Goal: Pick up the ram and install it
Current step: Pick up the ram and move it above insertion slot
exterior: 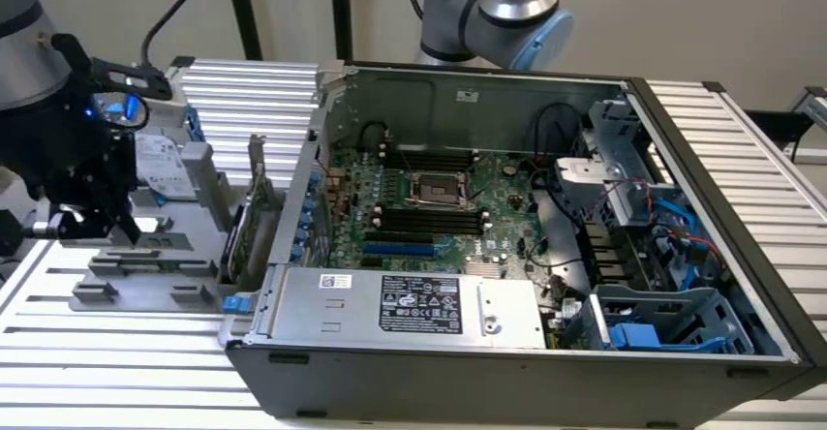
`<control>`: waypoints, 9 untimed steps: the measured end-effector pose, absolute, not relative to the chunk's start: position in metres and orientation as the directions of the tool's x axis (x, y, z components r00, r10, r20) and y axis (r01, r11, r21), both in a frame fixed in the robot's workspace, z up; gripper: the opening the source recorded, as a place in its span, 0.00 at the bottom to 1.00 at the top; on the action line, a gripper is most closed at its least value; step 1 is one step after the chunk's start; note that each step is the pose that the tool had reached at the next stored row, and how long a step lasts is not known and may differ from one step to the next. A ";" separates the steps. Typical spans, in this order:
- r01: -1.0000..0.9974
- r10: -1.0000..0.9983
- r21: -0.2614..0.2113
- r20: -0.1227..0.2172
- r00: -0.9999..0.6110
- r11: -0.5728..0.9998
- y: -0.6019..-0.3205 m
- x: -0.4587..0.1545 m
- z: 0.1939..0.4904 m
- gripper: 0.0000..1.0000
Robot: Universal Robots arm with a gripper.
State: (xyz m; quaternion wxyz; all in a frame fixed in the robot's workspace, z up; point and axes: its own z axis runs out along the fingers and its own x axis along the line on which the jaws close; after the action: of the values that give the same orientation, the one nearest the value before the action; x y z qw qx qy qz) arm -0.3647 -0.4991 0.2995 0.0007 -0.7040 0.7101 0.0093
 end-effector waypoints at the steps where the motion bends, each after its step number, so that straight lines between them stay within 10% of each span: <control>1: -1.000 -1.000 0.012 -0.015 -0.008 0.008 -0.499 -0.362 0.304 0.13; 9: -1.000 -1.000 0.012 -0.020 -0.006 0.006 -0.499 -0.338 0.341 0.13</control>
State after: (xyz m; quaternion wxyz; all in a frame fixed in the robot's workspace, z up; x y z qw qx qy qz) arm -0.3378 -0.4992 0.3406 0.0029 -0.7049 0.7092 0.0114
